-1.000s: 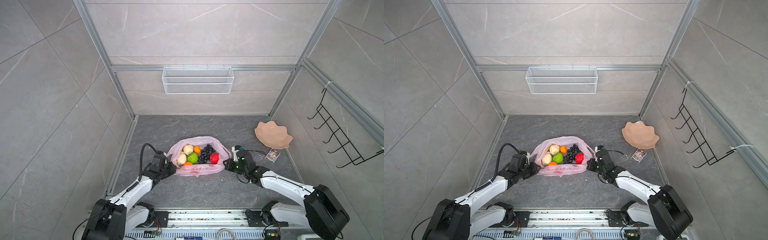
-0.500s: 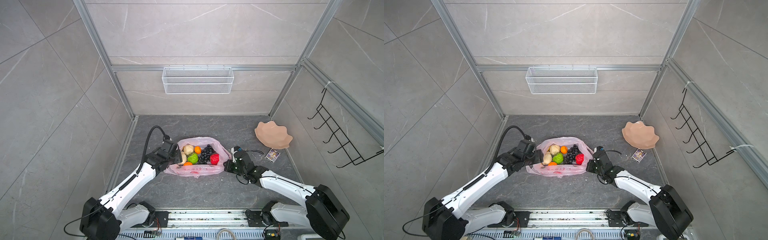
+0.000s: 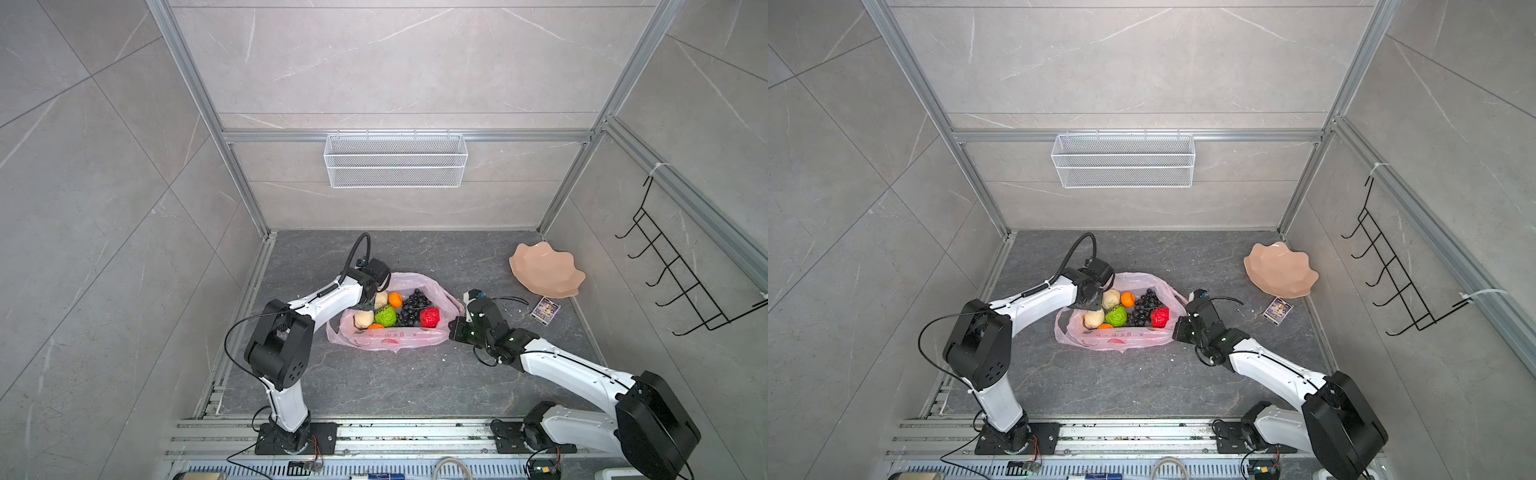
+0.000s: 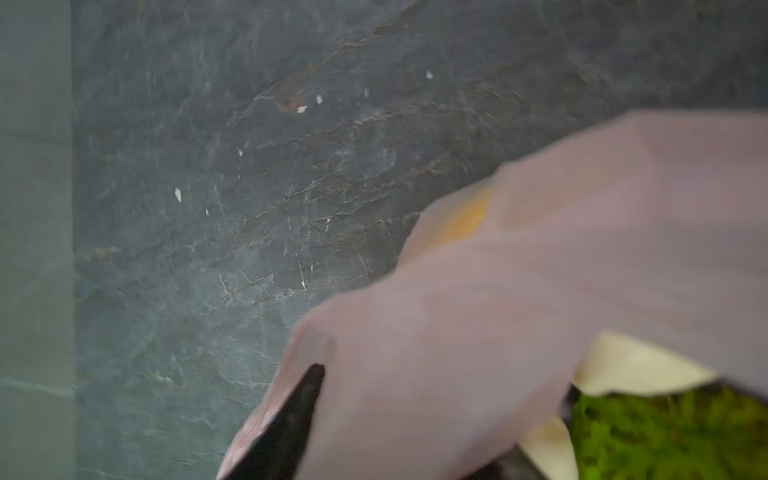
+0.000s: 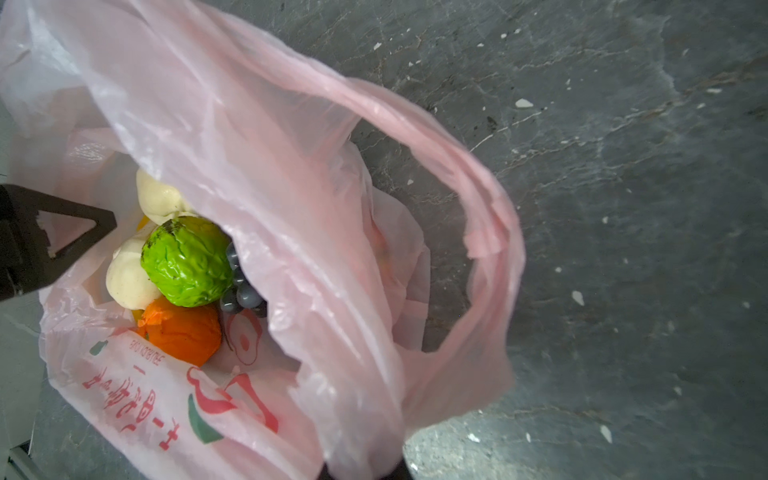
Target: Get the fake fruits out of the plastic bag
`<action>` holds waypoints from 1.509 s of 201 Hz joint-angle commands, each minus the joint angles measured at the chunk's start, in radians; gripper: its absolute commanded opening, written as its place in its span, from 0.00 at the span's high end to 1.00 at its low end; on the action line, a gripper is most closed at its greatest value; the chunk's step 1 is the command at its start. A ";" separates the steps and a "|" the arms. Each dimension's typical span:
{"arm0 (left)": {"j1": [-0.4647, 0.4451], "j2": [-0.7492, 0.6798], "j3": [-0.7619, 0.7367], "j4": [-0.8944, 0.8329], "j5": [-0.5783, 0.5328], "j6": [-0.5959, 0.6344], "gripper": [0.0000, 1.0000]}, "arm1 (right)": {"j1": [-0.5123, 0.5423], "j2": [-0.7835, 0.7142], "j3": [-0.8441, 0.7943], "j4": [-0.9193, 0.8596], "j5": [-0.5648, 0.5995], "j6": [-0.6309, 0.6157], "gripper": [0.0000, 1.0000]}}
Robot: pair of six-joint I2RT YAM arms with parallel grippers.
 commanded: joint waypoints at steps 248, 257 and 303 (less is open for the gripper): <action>0.386 -0.310 -0.351 0.338 0.480 -0.111 1.00 | 0.046 0.557 0.409 -0.091 0.074 -0.162 0.96; 0.405 -0.296 -0.335 0.343 0.499 -0.116 1.00 | 0.046 0.583 0.435 -0.090 0.072 -0.165 0.96; 0.484 -0.210 -0.262 0.385 0.547 -0.127 1.00 | 0.063 0.719 0.624 -0.095 0.031 -0.188 0.95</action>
